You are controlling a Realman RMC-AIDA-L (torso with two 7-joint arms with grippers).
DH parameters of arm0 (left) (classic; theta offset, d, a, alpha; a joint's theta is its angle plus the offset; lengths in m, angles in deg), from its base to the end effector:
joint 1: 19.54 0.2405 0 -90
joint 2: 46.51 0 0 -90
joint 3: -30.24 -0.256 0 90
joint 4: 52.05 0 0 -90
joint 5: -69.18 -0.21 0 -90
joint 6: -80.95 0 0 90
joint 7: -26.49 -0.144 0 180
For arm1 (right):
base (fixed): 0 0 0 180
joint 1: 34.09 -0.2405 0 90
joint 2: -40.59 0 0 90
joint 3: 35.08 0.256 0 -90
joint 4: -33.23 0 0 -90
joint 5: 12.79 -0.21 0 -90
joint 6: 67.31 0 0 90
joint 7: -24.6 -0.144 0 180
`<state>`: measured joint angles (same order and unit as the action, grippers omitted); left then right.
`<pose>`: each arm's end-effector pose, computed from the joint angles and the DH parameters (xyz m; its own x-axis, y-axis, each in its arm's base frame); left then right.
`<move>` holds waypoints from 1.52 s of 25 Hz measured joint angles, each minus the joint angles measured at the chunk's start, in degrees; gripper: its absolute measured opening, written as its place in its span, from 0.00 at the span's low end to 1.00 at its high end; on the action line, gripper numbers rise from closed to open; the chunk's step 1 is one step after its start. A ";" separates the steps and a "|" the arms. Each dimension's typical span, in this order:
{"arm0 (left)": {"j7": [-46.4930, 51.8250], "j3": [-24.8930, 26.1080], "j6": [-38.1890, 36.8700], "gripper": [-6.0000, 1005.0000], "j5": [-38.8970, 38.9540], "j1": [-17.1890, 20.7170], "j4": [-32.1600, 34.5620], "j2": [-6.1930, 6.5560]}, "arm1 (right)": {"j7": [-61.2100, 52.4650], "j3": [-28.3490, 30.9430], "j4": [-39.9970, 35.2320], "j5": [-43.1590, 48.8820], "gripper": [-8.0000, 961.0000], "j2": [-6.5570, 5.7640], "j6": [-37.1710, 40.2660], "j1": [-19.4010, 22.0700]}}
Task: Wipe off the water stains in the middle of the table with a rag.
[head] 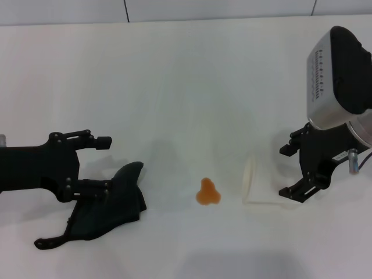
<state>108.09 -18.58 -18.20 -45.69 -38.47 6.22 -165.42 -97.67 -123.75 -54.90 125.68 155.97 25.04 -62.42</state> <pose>-0.2709 0.2843 0.0332 0.9019 0.2477 0.3538 0.3140 -0.9385 -0.1434 0.1641 0.3187 -0.0002 0.9266 -0.1432 0.3476 -0.0827 -0.9796 -0.1831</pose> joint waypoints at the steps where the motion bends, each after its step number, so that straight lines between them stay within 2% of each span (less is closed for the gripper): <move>1: -0.01 0.01 0.01 0.88 0.00 0.00 0.00 0.00 | -0.25 -0.23 0.06 0.30 0.85 0.01 0.03 -0.13; 25: -0.24 0.31 0.01 0.88 0.06 -0.05 -0.99 -0.09 | -6.70 -5.62 1.64 5.70 0.84 0.08 -0.04 -2.44; 38: -0.30 0.31 0.10 0.88 0.15 -0.05 -1.14 -0.09 | -7.23 -5.45 1.60 5.89 0.84 0.11 -0.21 -2.63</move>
<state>107.79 -18.27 -18.10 -45.54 -38.52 5.08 -165.51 -104.89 -129.20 -53.30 131.57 156.08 24.83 -65.06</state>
